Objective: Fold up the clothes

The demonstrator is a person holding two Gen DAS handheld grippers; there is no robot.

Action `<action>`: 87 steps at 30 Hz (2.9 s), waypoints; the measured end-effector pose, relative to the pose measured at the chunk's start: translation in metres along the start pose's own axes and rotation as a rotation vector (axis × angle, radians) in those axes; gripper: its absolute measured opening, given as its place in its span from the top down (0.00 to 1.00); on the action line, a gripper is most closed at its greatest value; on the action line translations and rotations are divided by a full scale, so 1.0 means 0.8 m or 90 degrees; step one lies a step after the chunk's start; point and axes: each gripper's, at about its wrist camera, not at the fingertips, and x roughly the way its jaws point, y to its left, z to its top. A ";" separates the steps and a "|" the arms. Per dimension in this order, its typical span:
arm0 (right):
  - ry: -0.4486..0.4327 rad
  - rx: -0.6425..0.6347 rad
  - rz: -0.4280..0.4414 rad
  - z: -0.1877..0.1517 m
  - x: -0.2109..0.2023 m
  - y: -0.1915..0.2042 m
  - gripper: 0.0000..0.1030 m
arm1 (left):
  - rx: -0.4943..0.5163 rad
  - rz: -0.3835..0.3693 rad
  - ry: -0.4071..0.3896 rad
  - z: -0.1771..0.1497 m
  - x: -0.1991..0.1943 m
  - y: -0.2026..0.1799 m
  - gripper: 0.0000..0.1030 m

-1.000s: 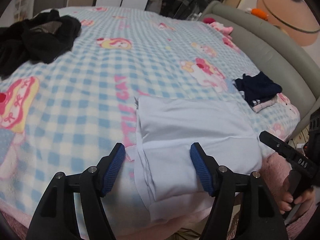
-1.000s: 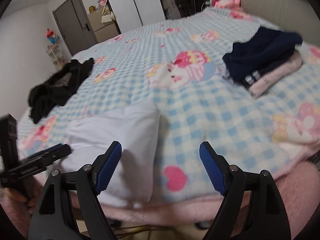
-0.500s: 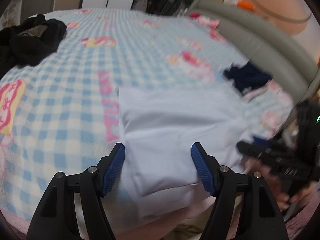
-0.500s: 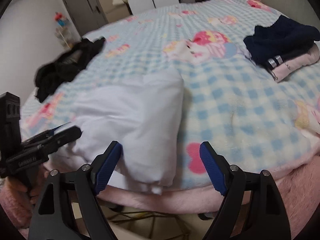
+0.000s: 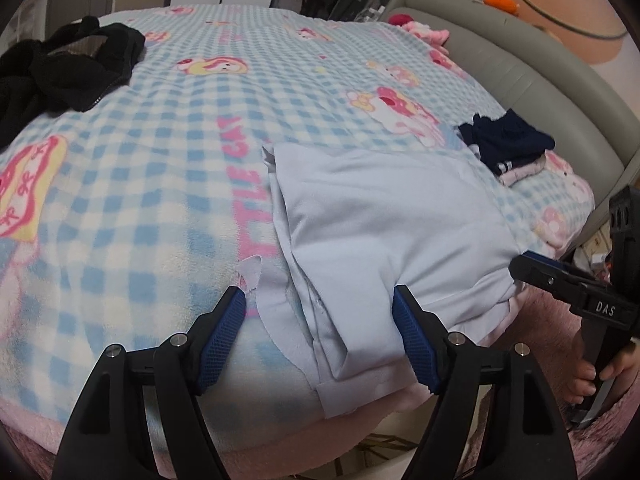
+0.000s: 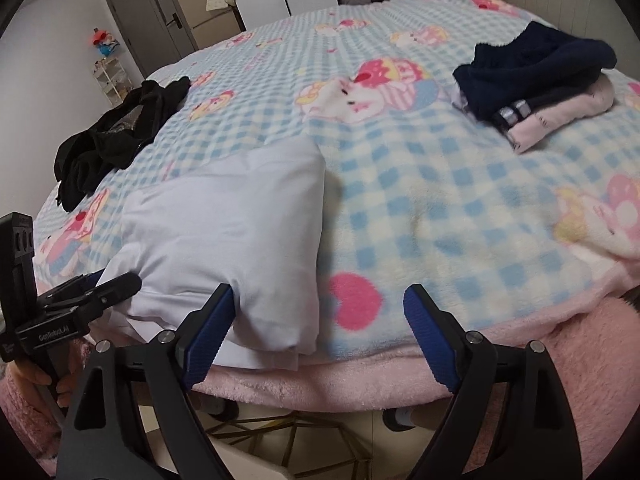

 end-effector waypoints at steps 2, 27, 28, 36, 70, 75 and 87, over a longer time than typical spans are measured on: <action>0.009 0.015 0.032 0.001 -0.002 -0.003 0.16 | 0.018 0.033 -0.025 0.002 -0.006 -0.009 0.25; 0.037 -0.027 -0.063 -0.013 0.005 0.007 0.21 | 0.021 -0.011 0.016 0.010 0.025 -0.020 0.22; 0.036 -0.024 -0.064 -0.013 0.004 0.006 0.21 | 0.017 -0.015 0.017 0.011 0.026 -0.018 0.22; -0.003 -0.033 -0.029 0.022 -0.048 0.015 0.23 | -0.004 -0.057 -0.062 0.033 -0.008 -0.012 0.23; -0.101 0.011 -0.006 0.089 0.016 0.010 0.21 | -0.136 -0.131 -0.034 0.067 0.030 0.050 0.37; -0.040 0.002 0.016 0.071 0.040 0.016 0.21 | -0.125 -0.159 -0.043 0.058 0.026 0.044 0.36; -0.062 -0.029 -0.141 0.053 0.048 0.012 0.24 | 0.005 -0.102 -0.034 0.106 0.053 0.004 0.83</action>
